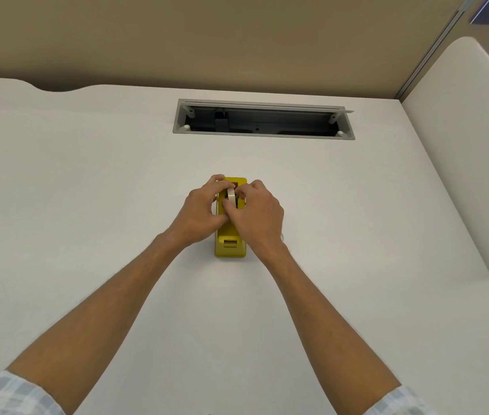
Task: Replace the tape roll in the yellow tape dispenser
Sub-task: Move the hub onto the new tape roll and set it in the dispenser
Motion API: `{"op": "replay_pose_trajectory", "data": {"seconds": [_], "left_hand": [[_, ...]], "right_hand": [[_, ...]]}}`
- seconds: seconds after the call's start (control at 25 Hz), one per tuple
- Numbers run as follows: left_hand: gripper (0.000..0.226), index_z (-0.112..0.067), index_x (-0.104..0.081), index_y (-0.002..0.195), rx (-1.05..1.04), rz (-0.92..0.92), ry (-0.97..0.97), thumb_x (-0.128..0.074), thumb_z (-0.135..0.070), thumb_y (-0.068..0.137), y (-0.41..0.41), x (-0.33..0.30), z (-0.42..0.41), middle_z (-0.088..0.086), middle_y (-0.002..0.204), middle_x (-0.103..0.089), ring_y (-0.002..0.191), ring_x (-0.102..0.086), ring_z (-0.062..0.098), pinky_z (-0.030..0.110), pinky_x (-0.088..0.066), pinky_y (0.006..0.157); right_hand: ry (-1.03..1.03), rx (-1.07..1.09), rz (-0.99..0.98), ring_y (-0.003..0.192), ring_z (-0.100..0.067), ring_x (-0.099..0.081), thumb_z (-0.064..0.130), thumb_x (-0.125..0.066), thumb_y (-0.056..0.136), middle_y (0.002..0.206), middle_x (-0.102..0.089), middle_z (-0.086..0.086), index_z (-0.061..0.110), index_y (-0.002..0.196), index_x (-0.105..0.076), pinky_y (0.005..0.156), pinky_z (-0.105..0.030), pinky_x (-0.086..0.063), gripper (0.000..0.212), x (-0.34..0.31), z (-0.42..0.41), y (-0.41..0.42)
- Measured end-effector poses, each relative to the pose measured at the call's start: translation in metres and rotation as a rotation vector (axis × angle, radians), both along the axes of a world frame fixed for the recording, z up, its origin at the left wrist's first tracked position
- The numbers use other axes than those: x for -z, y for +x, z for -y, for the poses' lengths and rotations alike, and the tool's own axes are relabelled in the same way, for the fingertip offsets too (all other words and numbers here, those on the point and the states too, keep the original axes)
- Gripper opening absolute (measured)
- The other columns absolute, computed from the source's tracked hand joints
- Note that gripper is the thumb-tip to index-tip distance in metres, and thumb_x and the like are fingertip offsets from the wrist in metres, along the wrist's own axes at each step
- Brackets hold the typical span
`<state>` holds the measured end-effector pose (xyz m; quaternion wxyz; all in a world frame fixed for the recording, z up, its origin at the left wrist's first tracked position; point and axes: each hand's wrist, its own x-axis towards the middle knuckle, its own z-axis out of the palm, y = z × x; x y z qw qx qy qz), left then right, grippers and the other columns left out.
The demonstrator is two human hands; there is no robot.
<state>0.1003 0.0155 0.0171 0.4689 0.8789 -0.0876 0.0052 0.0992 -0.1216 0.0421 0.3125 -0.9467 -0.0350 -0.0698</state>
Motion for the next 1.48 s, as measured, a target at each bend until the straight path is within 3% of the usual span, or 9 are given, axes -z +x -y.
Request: {"op": "replay_pose_trajectory", "data": {"seconds": [0.16,0.4,0.68,0.8,0.92,1.16,1.32,1.48], "left_hand": [[0.051,-0.019,-0.058,0.122,0.013,-0.049,-0.082,-0.07,-0.003,0.075,0.001,-0.004,-0.001,-0.007,0.129,-0.048,0.131,-0.044,0.012,0.021,-0.041,0.098],[0.056,-0.019,-0.056,0.126,0.062,-0.047,-0.082,-0.066,0.0,0.074,-0.002,-0.007,-0.003,-0.012,0.125,-0.052,0.139,-0.035,0.012,0.027,-0.042,0.102],[0.079,-0.024,-0.036,0.146,0.104,-0.093,-0.012,-0.068,-0.014,0.075,-0.008,-0.009,-0.004,0.001,0.15,-0.038,0.138,-0.038,0.021,0.044,-0.039,0.11],[0.084,-0.026,-0.029,0.147,0.074,-0.056,-0.025,-0.071,-0.019,0.075,-0.011,-0.006,-0.001,-0.003,0.152,-0.036,0.136,-0.039,0.016,0.034,-0.039,0.111],[0.096,-0.029,-0.019,0.15,0.004,-0.057,0.013,-0.076,-0.023,0.074,-0.011,0.0,-0.002,-0.006,0.158,-0.023,0.141,-0.027,0.012,0.026,-0.032,0.107],[0.089,-0.032,-0.021,0.151,0.046,-0.086,0.13,-0.075,-0.03,0.08,-0.006,0.01,-0.013,-0.018,0.159,-0.015,0.137,-0.015,-0.007,0.026,-0.022,0.111],[0.09,-0.032,-0.02,0.151,0.034,-0.087,0.132,-0.073,-0.031,0.079,-0.007,0.011,-0.012,-0.02,0.159,-0.013,0.137,-0.015,-0.007,0.03,-0.025,0.111],[0.089,-0.029,-0.02,0.151,0.029,-0.086,0.157,-0.074,-0.033,0.08,-0.008,0.007,-0.012,-0.018,0.159,-0.014,0.144,-0.019,0.005,0.04,-0.028,0.113]], "right_hand": [[-0.003,-0.022,0.0,0.068,-0.015,-0.056,0.041,-0.062,0.083,0.087,-0.058,0.004,0.021,0.092,-0.066,0.056,-0.025,-0.035,0.022,0.0,0.002,0.001],[-0.021,-0.047,0.013,0.075,-0.015,-0.059,0.044,-0.064,0.08,0.092,-0.059,0.005,0.022,0.099,-0.064,0.059,-0.026,-0.042,0.03,-0.001,0.003,0.001],[0.003,-0.266,-0.026,0.096,-0.014,-0.06,0.036,-0.066,0.073,0.117,-0.056,0.006,0.029,0.128,-0.049,0.069,-0.024,-0.047,0.058,-0.006,0.021,0.003],[-0.099,-0.344,-0.066,0.107,-0.019,-0.058,0.035,-0.071,0.076,0.132,-0.049,0.002,0.027,0.137,-0.042,0.075,-0.028,-0.049,0.068,-0.008,0.027,0.011],[-0.191,-0.377,-0.086,0.112,-0.02,-0.056,0.037,-0.073,0.078,0.14,-0.043,0.0,0.023,0.141,-0.039,0.081,-0.033,-0.049,0.072,-0.01,0.029,0.017],[-0.261,-0.453,-0.07,0.11,-0.02,-0.053,0.04,-0.072,0.082,0.135,-0.046,0.003,0.024,0.132,-0.053,0.075,-0.03,-0.045,0.056,-0.014,0.029,0.027],[-0.252,-0.431,-0.064,0.11,-0.019,-0.052,0.041,-0.073,0.081,0.13,-0.049,0.001,0.024,0.128,-0.057,0.075,-0.031,-0.046,0.053,-0.014,0.027,0.029],[-0.255,-0.455,-0.11,0.109,-0.018,-0.05,0.046,-0.074,0.077,0.126,-0.05,0.0,0.023,0.127,-0.058,0.073,-0.029,-0.042,0.057,-0.014,0.027,0.032]]}}
